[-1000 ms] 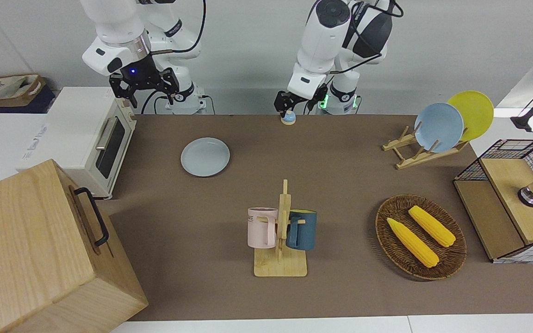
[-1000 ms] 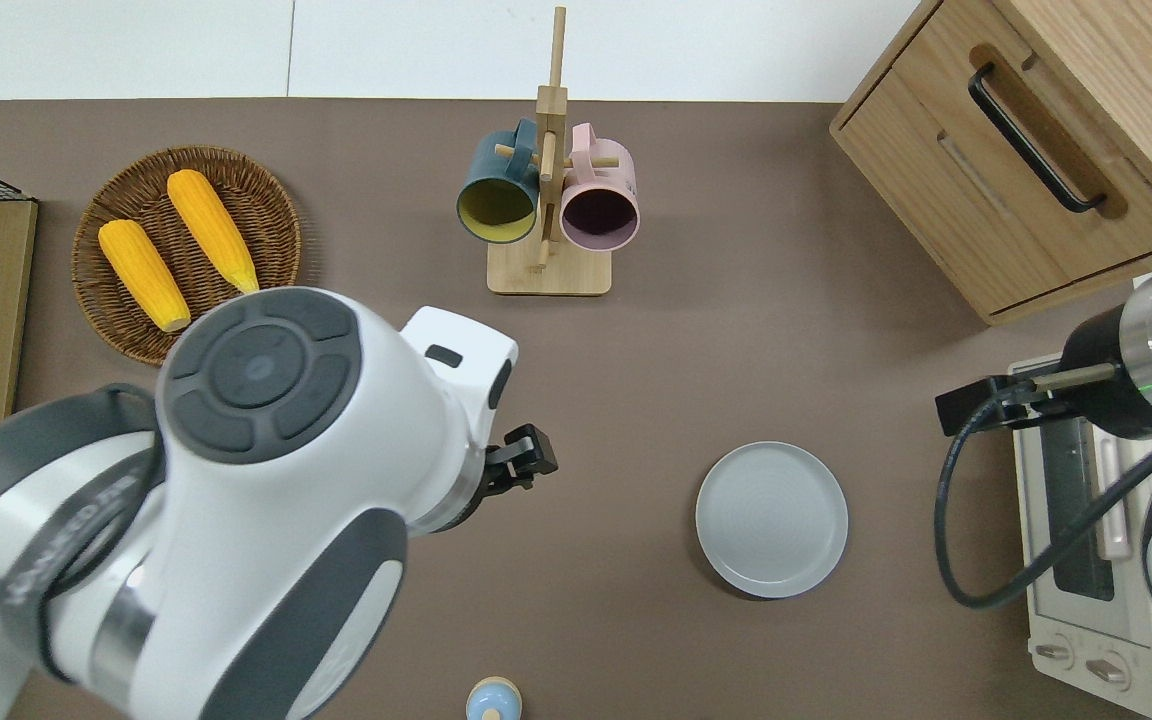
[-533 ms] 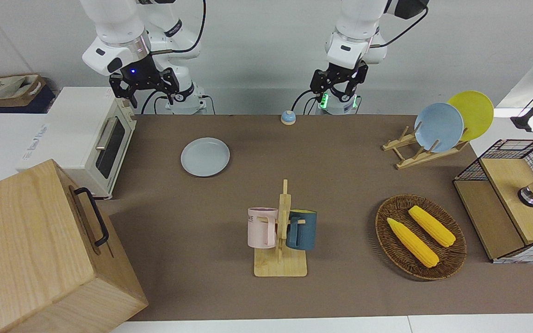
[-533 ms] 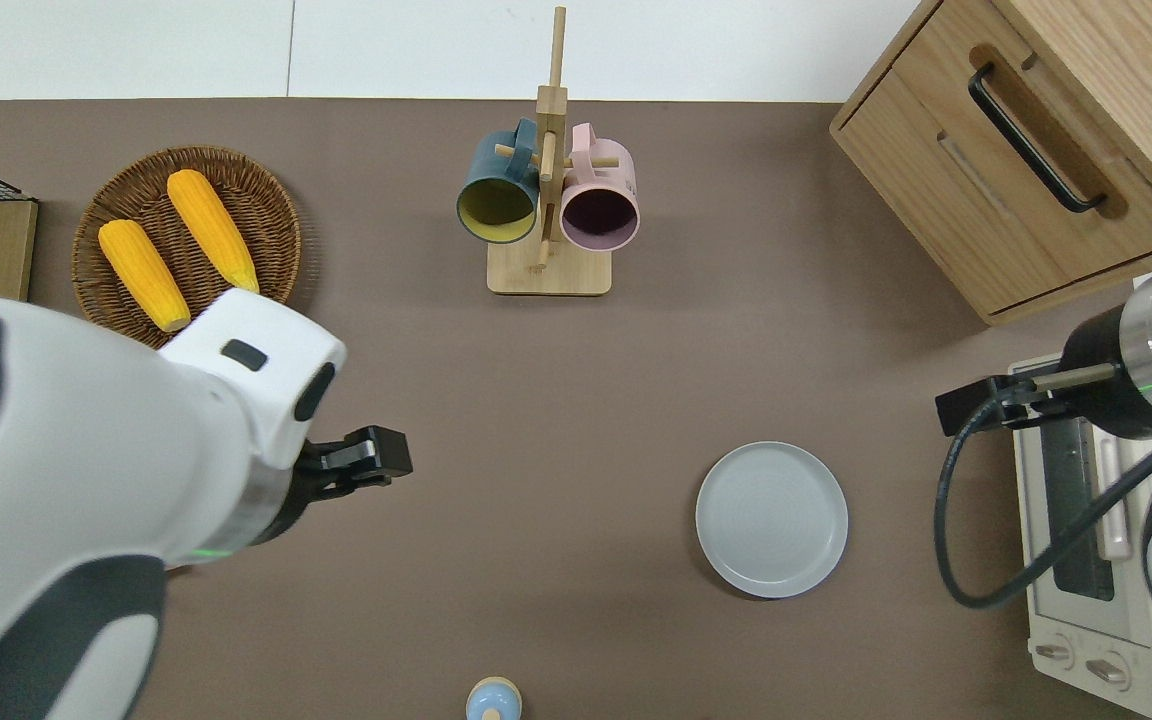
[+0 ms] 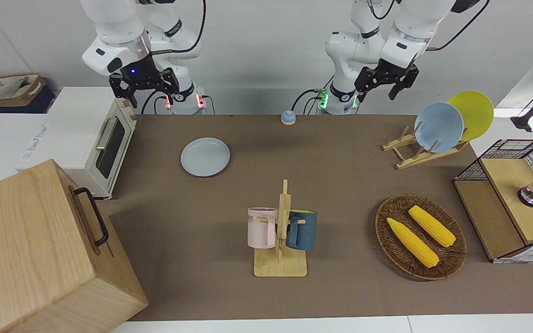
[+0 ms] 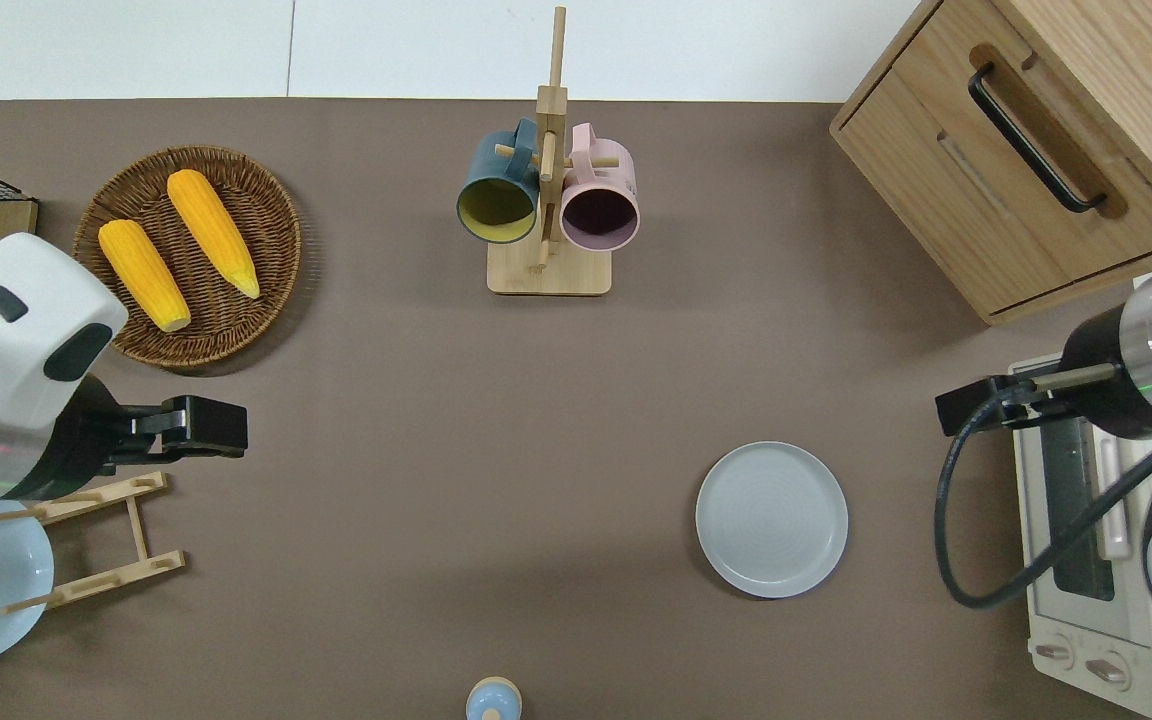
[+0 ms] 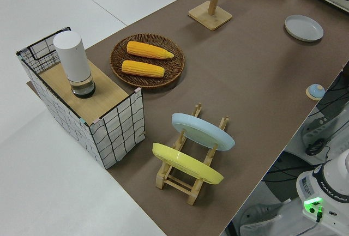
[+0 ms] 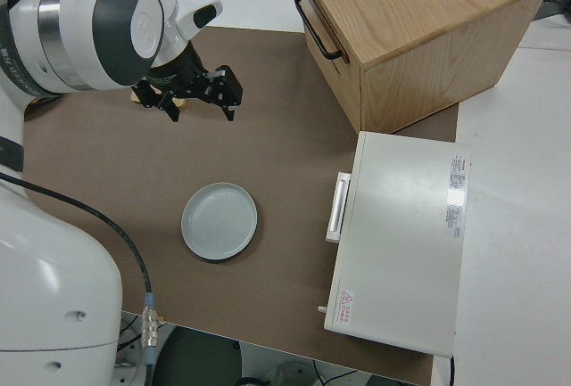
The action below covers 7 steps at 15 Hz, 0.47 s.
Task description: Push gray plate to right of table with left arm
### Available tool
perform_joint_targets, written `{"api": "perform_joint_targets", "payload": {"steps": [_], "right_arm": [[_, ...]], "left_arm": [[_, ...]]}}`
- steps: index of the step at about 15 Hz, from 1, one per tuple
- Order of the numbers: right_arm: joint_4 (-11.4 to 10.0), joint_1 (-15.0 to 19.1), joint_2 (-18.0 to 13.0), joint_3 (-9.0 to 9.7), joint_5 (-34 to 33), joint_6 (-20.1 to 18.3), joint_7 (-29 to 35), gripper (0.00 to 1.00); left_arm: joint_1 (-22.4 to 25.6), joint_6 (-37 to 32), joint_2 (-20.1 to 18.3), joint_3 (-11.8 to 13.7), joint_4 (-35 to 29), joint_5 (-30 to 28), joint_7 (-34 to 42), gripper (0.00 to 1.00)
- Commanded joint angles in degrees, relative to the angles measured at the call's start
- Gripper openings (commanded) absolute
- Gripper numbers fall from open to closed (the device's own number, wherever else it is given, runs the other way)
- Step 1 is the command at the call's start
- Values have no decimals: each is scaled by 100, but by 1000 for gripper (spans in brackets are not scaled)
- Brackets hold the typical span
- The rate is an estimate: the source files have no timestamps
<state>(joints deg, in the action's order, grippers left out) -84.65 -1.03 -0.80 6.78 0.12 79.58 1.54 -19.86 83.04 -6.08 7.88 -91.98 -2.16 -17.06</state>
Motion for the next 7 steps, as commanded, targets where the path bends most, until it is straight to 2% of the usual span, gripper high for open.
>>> {"api": "perform_joint_targets", "payload": {"steps": [1, 7], "right_arm": [[45, 111, -17, 78, 23, -83, 13, 983], [45, 111, -17, 78, 23, -83, 13, 983]], "left_arm": [[-9, -139, 63, 161, 145, 111, 685, 993], [149, -121, 81, 162, 145, 120, 923, 993]]}}
